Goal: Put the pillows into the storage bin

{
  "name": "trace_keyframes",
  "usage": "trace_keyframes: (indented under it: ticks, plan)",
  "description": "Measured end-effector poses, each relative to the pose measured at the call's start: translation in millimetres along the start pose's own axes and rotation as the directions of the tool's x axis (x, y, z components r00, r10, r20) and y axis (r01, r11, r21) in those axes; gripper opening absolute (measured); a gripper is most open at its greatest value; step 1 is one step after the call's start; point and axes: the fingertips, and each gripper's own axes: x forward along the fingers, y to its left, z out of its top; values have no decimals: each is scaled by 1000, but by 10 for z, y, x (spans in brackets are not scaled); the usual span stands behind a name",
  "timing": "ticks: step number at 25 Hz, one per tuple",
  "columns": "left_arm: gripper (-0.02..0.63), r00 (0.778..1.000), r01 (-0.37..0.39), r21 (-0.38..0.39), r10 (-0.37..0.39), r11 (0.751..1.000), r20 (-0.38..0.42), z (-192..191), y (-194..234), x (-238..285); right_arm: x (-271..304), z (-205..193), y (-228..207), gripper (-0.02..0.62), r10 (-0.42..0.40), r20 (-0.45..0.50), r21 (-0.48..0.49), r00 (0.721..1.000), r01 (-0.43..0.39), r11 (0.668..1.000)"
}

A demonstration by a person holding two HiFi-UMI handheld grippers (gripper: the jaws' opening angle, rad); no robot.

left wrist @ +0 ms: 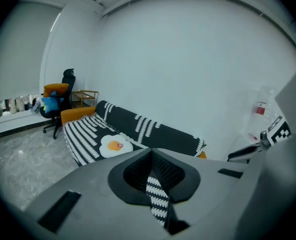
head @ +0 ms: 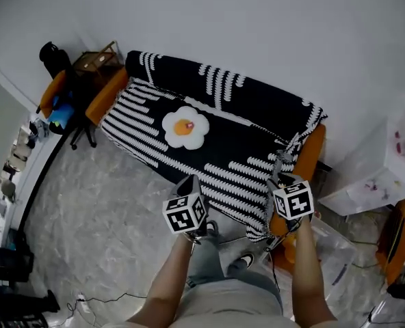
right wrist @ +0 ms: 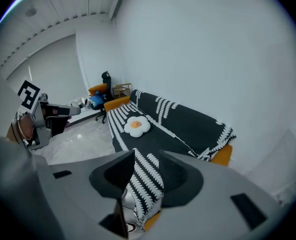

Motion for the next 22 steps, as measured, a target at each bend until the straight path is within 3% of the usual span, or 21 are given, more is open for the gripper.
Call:
trace_keyframes:
  ticks: [9, 22]
  plan:
    - [11, 996, -90, -57, 90, 994, 1, 367, 1114, 368, 845, 865, 626, 150, 79, 11, -64, 997, -79, 995]
    - [11, 988, -152, -137, 149, 979, -36, 1045, 2561, 1332, 2436, 2087, 1365, 150, 167, -98, -191, 981, -183, 964]
